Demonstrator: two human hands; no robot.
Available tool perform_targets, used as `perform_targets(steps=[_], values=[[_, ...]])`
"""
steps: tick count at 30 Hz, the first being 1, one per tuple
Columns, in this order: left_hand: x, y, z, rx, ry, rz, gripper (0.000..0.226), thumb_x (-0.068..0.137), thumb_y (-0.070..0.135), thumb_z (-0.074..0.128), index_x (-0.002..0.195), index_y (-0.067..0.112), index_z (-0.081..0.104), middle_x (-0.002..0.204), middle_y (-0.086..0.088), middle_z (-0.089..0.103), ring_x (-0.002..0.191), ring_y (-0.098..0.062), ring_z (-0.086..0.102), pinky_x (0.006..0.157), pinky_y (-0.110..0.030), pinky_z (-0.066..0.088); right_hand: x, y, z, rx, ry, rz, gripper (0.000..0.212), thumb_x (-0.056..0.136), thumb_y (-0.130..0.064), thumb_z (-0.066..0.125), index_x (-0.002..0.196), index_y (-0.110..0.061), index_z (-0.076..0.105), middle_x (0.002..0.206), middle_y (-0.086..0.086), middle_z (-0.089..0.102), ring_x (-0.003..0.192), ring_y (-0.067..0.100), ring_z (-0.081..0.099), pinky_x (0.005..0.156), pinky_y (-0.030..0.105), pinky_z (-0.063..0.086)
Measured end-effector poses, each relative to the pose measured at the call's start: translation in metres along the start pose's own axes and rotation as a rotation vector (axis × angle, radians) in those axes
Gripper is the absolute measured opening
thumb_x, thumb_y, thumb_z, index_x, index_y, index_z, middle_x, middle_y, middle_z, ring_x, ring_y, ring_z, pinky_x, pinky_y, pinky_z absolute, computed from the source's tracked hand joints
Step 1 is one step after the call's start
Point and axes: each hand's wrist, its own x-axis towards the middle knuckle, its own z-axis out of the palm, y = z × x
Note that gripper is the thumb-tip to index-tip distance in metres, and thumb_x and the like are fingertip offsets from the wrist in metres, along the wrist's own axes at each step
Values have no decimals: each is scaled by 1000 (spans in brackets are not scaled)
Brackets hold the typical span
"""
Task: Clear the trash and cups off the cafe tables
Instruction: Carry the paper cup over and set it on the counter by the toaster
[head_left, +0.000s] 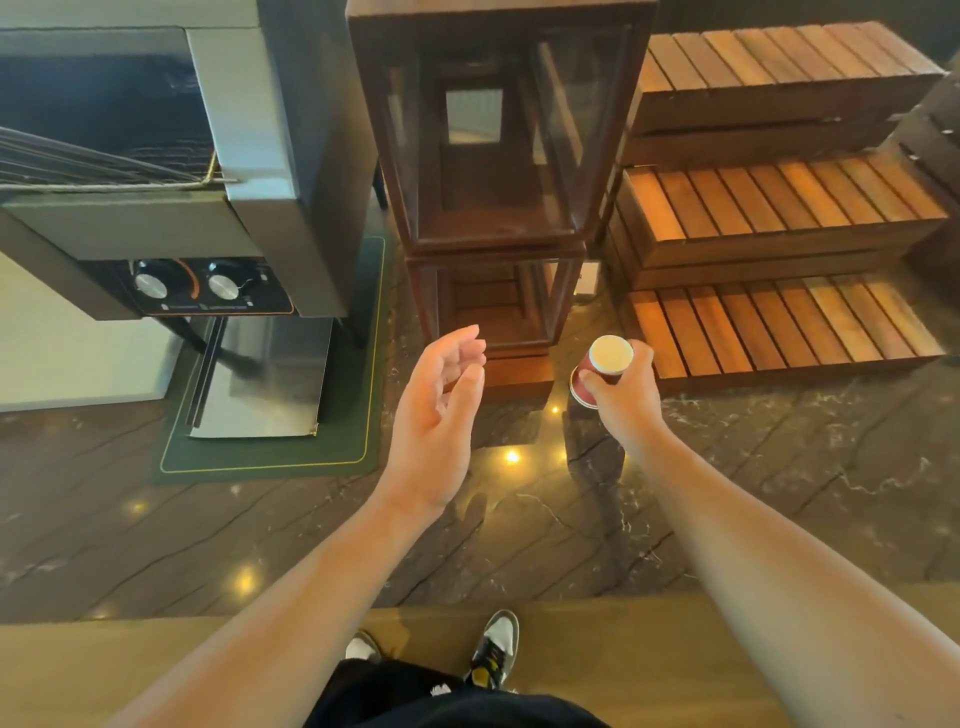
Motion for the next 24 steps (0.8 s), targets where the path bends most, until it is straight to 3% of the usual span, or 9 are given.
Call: perform_targets(steps=[3,6,8,10,11,16,21,24], values=[[0,-1,-4,-4,34,17,32,99,46,48,130,45,54,140,9,61,134,-11,57,115,-46,50,-15,-14,-2,-41,127,-122,88,91,-37,81,161,-26,28,162,0,36,150,23,34,122,50,37],[2,-3,-9,-14,73,28,30,99,47,49,129,46,54,138,12,62,132,-9,58,115,-45,50,-43,-39,0,-5,235,-346,60,98,-44,67,151,-30,43,150,-16,43,146,14,38,123,49,34],[2,-5,-13,-35,100,42,35,99,52,50,132,42,56,138,12,62,132,-8,59,115,-44,50,-65,-59,5,140,167,-446,44,98,-45,61,140,-32,54,140,-20,53,134,5,50,116,36,43],[0,-8,-18,-59,128,59,47,97,55,49,137,32,57,140,11,60,132,-8,59,114,-44,51,-84,-81,11,301,66,-496,43,97,-46,59,134,-24,62,133,-10,62,122,1,60,100,20,49],[-1,-9,-21,-62,143,63,49,98,52,49,140,28,57,141,11,59,132,-8,59,114,-44,51,-93,-93,15,357,25,-508,46,96,-48,59,134,-22,64,133,-5,64,119,3,62,96,18,51],[-13,-13,-55,-84,241,93,41,103,35,48,142,23,56,143,4,58,133,-12,58,114,-51,48,-127,-136,38,396,-112,-527,58,91,-59,55,136,-23,62,141,-5,62,131,12,60,111,45,53],[-36,-10,-109,-119,329,133,45,96,47,48,136,29,57,142,1,59,135,-17,56,117,-57,44,-160,-159,65,406,-230,-593,51,97,-51,52,135,-20,62,137,-7,65,130,12,61,112,47,52],[-54,-9,-147,-136,402,153,41,95,49,49,132,34,58,139,3,60,135,-19,57,117,-58,43,-191,-175,91,407,-302,-617,51,92,-58,51,130,-27,62,134,-10,66,128,10,62,113,44,52]])
